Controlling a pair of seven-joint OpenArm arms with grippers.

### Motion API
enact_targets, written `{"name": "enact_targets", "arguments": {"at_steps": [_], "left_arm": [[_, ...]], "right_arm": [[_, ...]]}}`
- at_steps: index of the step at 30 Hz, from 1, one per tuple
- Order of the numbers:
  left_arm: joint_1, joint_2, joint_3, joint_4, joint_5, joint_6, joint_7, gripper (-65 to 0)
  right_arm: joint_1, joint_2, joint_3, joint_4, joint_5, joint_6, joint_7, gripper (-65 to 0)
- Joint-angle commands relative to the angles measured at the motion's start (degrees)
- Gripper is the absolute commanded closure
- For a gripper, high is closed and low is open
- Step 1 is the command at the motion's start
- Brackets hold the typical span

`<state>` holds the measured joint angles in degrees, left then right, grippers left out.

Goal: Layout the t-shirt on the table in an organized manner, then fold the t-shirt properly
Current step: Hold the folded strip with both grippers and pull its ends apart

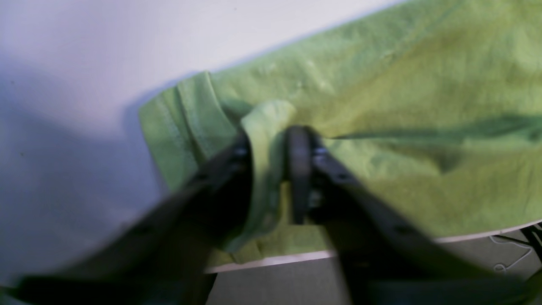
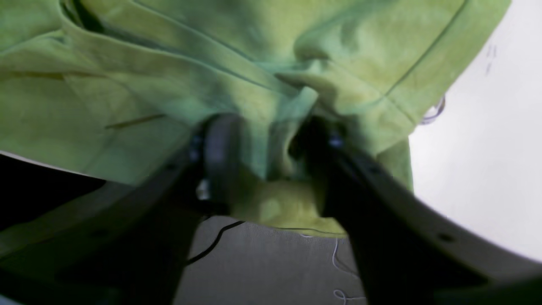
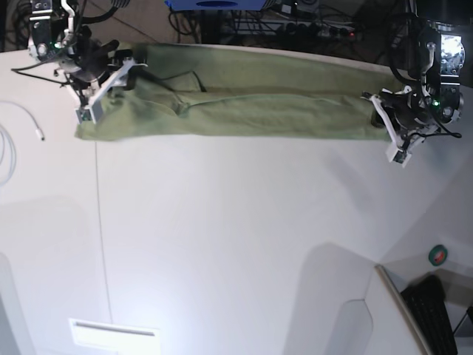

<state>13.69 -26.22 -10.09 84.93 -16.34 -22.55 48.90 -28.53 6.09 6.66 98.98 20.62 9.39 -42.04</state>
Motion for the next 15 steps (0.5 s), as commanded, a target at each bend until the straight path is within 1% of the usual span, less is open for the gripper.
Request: {"name": "enact_targets", "arguments": {"at_steps": [1,2,4,5,9,11,13,14,15], "left_arm": [[-0.2,-1.1,-0.5,1.0,-0.2,0.1,-0.6,-27.8],[-0.2,-1.1,-0.5,1.1,-0.2,0.1,-0.6,-32.9],[0.0,-1.1,-1.4,1.3,-0.3,0.1,-0.6,-38.3],[0.1,-1.1,-3.1,2.3,-0.3,0.1,-0.6,-39.7],[2.2,-0.9,-9.2,8.1,-0.5,0.0,-0.5,-39.7],[2.9,-0.9,-12.0,11.7,-2.6,-0.7,-0.5,-39.5],[4.1,-0.9,-14.6,14.0,-7.2,-2.3,0.9,-37.7],[4.0,-0.9,-15.6,14.5,-9.9,-3.0,2.4,-33.4],[3.9,-0.7,-16.3,14.3,-12.9,-3.3,3.5,-24.7]], "right_arm": [[-0.3,0.3,1.4,1.4,0.2,0.0,0.9,-27.0],[-0.5,-0.3,2.2,1.9,0.2,0.1,0.9,-26.1],[-1.6,-1.0,4.2,4.2,0.2,0.2,0.9,-25.4],[-2.1,-1.1,4.9,5.9,0.2,0.2,0.6,-25.1],[-3.1,-0.9,6.0,10.4,0.2,0.2,0.4,-25.1],[-2.6,-0.9,6.0,10.6,0.2,0.2,0.7,-25.1],[-1.8,-0.9,5.9,10.5,0.2,0.2,0.8,-25.1],[-1.2,-0.9,5.9,10.4,0.2,0.2,0.8,-24.9],[-0.6,-0.9,5.9,10.3,0.2,0.2,0.8,-24.2]]}}
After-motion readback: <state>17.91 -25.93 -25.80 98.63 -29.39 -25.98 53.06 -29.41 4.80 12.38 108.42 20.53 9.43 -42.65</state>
